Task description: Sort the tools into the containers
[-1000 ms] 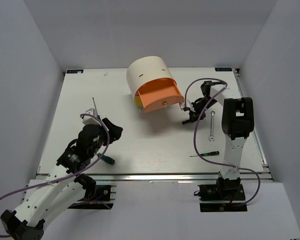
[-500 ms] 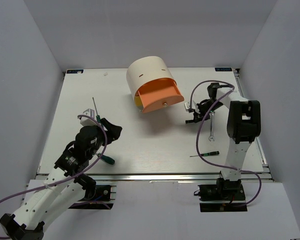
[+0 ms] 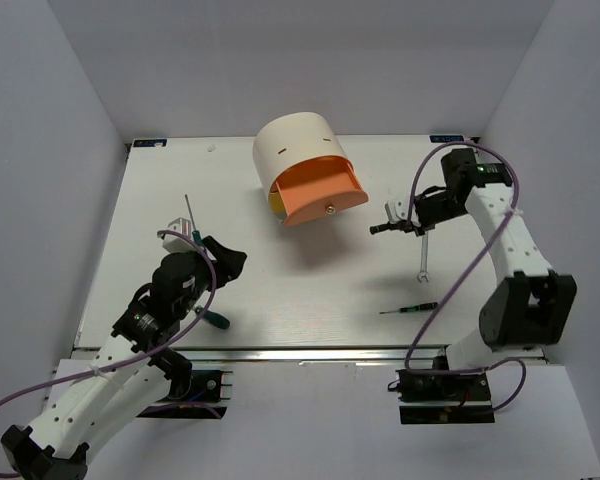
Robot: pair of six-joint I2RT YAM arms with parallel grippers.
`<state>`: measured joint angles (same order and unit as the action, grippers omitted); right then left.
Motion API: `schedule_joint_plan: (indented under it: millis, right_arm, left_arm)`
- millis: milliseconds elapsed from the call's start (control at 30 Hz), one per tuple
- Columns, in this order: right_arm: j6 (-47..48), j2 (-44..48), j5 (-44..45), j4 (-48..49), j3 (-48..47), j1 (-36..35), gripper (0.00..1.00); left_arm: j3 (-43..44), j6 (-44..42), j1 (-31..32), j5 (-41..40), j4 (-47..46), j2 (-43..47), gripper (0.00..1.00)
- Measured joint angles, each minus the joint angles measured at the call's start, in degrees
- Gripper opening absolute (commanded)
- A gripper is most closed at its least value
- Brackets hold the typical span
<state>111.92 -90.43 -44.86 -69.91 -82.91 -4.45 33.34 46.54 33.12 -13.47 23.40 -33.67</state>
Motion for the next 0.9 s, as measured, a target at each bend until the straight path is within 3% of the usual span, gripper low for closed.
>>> schedule_joint_plan:
  millis: [133, 233, 467, 600, 733, 900]
  right_arm:
    - [-1.75, 8.83, -4.68, -2.38, -0.37, -4.31, 0.00]
    - [-10.49, 10.14, -9.40, -1.92, -5.25, -8.59, 0.00]
    - [-48.13, 10.21, -8.48, 26.32, -8.55, -18.75, 0.00]
    - [-60.57, 0.87, -5.51, 32.24, -19.61, -22.82, 0.00]
    - [-65.92, -6.45, -1.81, 37.11, -23.15, -23.56, 0.00]
    - [-65.96, -10.88, 1.68, 36.83, -23.12, -23.85, 0.00]
  left_arm:
    - [-1.20, 0.02, 0.00, 0.37, -0.74, 0.72, 0.73]
    - [-1.36, 0.00, 0.00, 0.57, -1.40, 0.72, 0.73]
    - [-1.42, 0.00, 0.00, 0.66, -1.84, 0.96, 0.73]
    - [-1.57, 0.00, 0.00, 0.66, -2.12, 1.68, 0.73]
    - [-1.60, 0.00, 0.00, 0.63, -2.12, 2.38, 0.73]
    - [-1.95, 0.04, 0.00, 0.63, -2.36, 3.13, 0.73]
